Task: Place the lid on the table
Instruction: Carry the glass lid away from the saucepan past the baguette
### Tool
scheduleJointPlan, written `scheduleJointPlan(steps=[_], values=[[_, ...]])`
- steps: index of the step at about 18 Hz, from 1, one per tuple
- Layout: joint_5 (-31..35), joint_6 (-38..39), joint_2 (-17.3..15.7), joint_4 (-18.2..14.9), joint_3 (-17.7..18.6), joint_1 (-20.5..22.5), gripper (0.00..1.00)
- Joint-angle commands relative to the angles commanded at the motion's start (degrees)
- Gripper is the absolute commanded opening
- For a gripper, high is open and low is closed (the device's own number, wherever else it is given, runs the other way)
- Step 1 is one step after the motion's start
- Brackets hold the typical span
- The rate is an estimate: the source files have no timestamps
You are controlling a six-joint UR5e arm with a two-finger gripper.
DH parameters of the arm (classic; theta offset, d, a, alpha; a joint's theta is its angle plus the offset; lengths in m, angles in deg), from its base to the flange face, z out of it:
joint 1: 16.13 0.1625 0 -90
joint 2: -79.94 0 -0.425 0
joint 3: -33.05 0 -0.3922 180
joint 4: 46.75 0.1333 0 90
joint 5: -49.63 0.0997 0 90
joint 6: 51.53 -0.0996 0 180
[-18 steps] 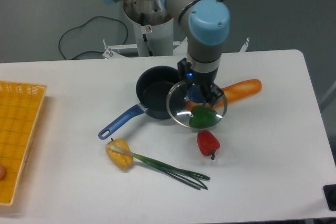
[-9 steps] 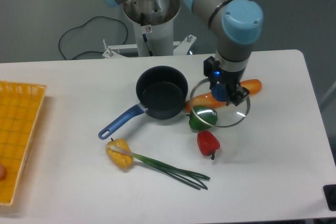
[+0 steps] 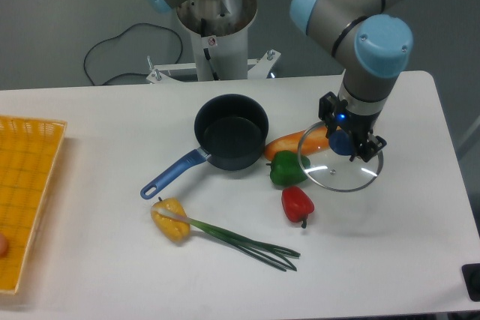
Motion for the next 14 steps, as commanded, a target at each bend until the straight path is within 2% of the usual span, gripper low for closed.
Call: scheduleJointPlan(steps=[14], values=[[0.1, 0.2, 5.7, 4.0, 0.2, 1.4, 0.48]])
